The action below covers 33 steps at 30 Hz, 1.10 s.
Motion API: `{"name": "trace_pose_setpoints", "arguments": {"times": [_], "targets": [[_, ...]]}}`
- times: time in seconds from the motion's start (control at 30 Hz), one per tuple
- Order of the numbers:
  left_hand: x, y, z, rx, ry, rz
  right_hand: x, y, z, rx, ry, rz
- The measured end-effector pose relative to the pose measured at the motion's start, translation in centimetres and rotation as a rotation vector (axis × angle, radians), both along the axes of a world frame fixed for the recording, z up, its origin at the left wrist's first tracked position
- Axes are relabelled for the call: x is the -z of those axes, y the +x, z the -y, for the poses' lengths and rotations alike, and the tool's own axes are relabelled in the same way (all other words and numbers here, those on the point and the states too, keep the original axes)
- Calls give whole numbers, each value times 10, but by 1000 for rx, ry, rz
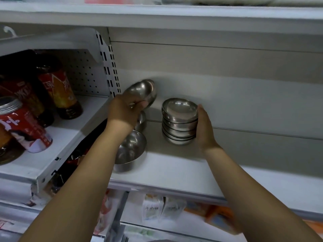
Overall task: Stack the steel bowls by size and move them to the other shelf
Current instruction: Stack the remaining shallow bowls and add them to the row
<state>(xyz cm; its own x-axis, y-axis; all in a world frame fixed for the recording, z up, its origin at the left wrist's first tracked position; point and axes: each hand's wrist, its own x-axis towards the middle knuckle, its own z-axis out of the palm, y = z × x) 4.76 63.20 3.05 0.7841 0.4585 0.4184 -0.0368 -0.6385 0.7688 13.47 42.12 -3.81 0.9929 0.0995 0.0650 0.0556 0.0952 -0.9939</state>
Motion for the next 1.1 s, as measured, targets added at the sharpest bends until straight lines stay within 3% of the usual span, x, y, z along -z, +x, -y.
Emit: {"name": "trace_pose_setpoints", "arguments": {"times": [0.1,0.3,0.57,0.7,0.87,0.93,1.1], "targets": [[-15,-1,14,136,21,122,-6,-5,5,-37,-8,-13],[-7,16,44,311,125,187,-21,-6,18,-73,87,-77],[17,23,62,407,220,95,-29,-10,29,-101,-1,-89],[22,16,69,391,27,38,-29,-14,30,-135,-14,-88],[18,15,83,208,-723,-125,-26,-14,27,-117,-4,-125],[25,21,81,216,-915,-158,-27,-14,26,-145,-21,-120],[32,24,88,315,-1046,-182,-45,-10,20,-134,-31,-31]]}}
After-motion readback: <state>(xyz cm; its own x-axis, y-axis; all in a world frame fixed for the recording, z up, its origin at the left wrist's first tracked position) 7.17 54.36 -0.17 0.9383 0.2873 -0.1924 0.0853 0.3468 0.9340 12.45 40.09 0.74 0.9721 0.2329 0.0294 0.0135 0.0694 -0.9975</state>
